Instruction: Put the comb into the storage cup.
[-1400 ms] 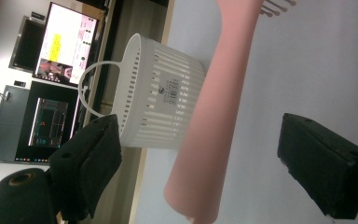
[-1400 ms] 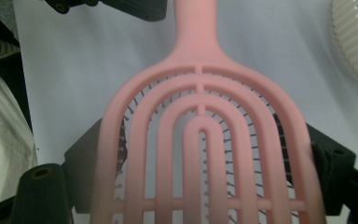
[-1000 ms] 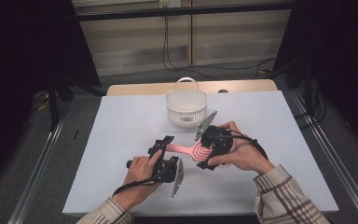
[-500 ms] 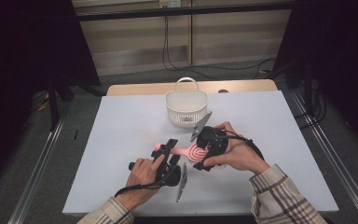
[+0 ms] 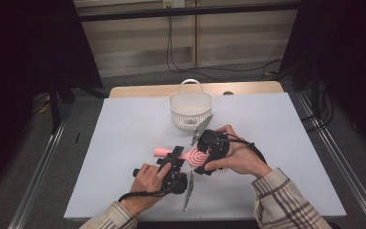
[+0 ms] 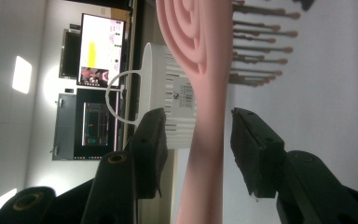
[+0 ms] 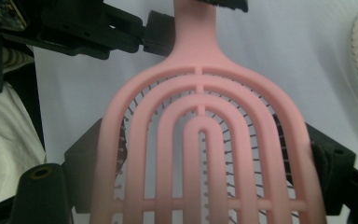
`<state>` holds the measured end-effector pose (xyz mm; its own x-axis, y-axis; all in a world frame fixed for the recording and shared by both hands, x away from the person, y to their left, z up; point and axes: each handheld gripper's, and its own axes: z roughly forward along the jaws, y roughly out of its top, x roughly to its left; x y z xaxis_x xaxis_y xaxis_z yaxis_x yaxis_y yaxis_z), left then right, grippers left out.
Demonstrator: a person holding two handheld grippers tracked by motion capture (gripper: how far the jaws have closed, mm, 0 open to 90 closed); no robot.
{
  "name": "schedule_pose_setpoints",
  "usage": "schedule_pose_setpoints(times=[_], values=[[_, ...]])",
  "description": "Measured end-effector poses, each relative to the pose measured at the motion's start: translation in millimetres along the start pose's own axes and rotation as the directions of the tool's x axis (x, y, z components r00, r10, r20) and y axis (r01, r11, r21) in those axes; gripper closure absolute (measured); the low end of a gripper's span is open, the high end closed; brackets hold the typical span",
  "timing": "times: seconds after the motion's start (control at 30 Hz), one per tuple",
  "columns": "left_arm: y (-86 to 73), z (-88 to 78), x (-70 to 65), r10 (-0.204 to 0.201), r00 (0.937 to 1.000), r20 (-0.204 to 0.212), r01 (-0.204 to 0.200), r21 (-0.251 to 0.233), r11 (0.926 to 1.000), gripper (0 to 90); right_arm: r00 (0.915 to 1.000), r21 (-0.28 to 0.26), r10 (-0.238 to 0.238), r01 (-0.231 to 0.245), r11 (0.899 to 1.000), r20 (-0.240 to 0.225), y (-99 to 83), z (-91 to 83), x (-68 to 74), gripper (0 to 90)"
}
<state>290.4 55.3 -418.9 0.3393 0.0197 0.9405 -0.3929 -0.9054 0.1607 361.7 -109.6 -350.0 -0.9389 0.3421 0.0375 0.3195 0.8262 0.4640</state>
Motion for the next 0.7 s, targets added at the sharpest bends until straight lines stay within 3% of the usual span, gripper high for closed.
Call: schedule_pose_setpoints(times=[0.17,0.3,0.4,0.7], values=[[1.8,-2.0,0.3,0.004,0.9999,-0.015,-0.004,0.010,0.9999,63.2,0.9998,-0.009,-0.012,0.012,1.000,-0.018,4.3,0.9,3.7,19.4],[2.4,-0.6,0.0,-0.006,1.0000,0.005,0.006,0.020,0.9998,68.8,0.9998,-0.008,-0.009,0.009,1.000,-0.019,6.6,2.8,3.5,19.4],[4.4,-0.5,-0.4,0.009,1.0000,0.003,-0.009,0.028,0.9996,71.2,0.9998,-0.005,-0.007,0.007,1.000,-0.020,7.5,4.7,2.7,19.4],[6.0,1.5,-1.9,-0.008,1.0000,-0.004,0.008,0.026,0.9996,75.0,0.9999,-0.008,-0.002,0.001,1.000,-0.013,7.1,5.6,1.9,19.4]])
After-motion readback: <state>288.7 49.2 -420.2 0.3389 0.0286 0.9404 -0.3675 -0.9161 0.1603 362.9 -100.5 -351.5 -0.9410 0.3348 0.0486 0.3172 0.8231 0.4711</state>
